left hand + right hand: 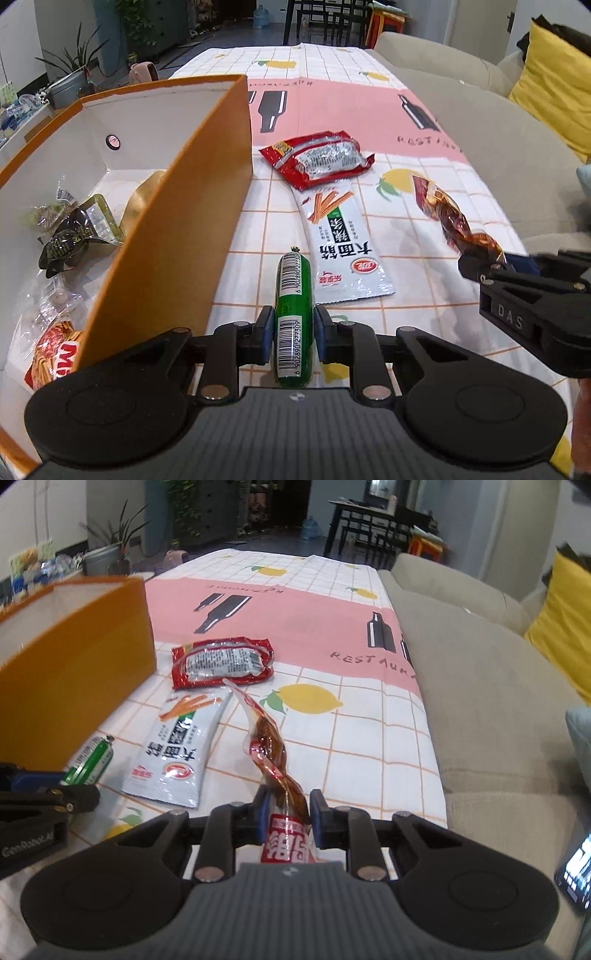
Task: Organize snacks
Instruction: 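Grasp the red spicy strip pack with the right gripper while the left holds the sausage, then carry the sausage and red strip pack over the box and release both inside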
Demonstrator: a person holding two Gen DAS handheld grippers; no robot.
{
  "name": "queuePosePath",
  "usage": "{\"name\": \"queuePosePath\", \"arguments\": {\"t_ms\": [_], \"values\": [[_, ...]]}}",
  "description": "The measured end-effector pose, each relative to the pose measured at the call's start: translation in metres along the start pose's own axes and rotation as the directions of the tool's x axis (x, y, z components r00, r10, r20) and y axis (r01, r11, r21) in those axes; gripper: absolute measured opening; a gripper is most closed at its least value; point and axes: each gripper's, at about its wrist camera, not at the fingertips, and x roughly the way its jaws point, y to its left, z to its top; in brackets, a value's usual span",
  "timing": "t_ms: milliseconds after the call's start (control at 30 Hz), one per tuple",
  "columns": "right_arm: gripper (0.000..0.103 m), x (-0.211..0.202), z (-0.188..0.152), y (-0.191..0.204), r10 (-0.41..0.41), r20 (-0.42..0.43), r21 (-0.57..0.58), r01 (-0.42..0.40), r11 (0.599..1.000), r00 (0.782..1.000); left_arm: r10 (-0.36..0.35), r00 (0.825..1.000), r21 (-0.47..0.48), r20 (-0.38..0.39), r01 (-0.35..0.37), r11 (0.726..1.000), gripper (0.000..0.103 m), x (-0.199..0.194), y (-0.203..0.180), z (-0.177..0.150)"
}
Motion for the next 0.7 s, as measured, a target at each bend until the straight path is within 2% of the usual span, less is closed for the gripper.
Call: {"name": "queuePosePath", "arguments": {"t_ms": [333, 600, 700], "values": [[0.017, -0.049, -0.001, -0.005, 0.085, 0.017, 0.165, -0.087, 0.982, 0.996, -0.063, 0.997, -0.039, 0.033, 0.064, 0.997, 0.024, -0.037, 0.003, 0.011], [0.017, -0.087, 0.006, 0.007, 0.163, 0.071, 0.236, -0.175, 0.956, 0.984, -0.127, 0.987, -0.052, 0.095, 0.133, 0.990, 0.024, -0.073, 0.015, 0.022], [0.017, -0.099, 0.013, 0.013, 0.193, 0.094, 0.251, -0.211, 0.945, 0.977, -0.130, 0.985, -0.078, 0.112, 0.139, 0.987, 0.024, -0.084, 0.029, 0.028]]}}
